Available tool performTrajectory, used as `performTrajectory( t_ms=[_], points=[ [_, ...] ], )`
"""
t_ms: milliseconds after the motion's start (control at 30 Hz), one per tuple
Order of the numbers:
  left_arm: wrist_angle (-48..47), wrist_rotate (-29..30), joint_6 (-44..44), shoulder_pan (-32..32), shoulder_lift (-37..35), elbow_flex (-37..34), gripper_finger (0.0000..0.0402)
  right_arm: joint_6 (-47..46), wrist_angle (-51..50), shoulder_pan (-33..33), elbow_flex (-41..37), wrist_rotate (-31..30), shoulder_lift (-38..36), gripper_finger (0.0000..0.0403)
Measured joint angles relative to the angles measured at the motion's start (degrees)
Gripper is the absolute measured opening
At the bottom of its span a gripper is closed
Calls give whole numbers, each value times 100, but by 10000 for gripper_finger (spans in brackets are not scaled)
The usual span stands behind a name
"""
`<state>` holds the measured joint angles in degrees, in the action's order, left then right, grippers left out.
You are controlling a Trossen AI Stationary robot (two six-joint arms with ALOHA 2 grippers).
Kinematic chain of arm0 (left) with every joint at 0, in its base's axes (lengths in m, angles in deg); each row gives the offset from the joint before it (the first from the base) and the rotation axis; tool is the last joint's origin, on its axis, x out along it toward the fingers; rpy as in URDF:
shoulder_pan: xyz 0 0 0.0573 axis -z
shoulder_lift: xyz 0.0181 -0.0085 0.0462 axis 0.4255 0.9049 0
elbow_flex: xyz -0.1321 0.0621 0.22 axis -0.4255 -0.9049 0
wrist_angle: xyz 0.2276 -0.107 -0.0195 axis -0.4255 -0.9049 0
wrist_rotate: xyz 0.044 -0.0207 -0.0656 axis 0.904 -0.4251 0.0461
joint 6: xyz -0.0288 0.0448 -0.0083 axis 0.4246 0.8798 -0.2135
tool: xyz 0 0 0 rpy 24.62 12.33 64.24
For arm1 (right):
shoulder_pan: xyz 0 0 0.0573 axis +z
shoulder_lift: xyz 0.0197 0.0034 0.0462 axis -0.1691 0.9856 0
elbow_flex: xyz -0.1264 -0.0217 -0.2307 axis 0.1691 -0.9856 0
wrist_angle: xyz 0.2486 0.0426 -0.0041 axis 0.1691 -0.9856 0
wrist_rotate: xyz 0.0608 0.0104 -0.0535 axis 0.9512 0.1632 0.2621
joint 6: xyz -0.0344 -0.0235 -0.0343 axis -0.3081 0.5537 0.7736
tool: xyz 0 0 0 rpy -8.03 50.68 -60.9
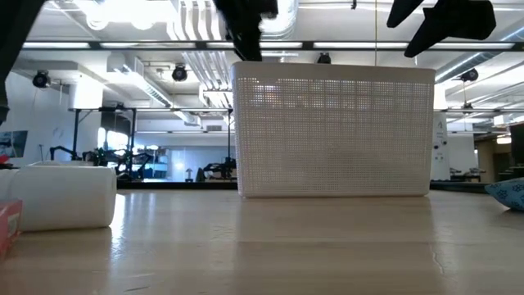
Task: Pick & place medical supplies in basket/bin
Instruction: Put the purple and white medicine bottle into the white bin
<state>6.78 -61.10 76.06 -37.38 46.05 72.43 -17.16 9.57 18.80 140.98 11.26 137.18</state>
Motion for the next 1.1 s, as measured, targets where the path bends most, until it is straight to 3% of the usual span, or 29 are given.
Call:
performTrajectory(
  t_ms=[133,267,367,433,533,633,800,967,1100],
  points=[
    [-472,1,-725,489,-804,-711,296,199,9,-8,-17,0,0,240],
    [-564,-15,-1177,1051,-1880,-1919,289,384,15,-24,-24,0,0,240],
    [-689,-325,-1067,1537,-2802,-2980,285,518,34,-42,-24,0,0,240],
    [-838,-836,-1203,1945,-3425,-3620,285,633,38,-56,-25,2,0,240],
    [-856,-1522,-2307,2712,-4279,-4311,285,732,38,-70,-28,0,0,240],
    [-872,-1602,-3821,3555,-4851,-4760,285,772,38,-85,-32,0,0,240],
    [-968,-1595,-5079,4647,-5074,-5064,285,813,43,-167,-102,0,2,240],
    [-1396,-1727,-5390,5370,-4844,-5290,285,892,66,-321,-150,-1,2,240],
    [-1588,-1704,-5596,5531,-4676,-5562,285,892,238,-408,-204,-2,2,240]
  ],
)
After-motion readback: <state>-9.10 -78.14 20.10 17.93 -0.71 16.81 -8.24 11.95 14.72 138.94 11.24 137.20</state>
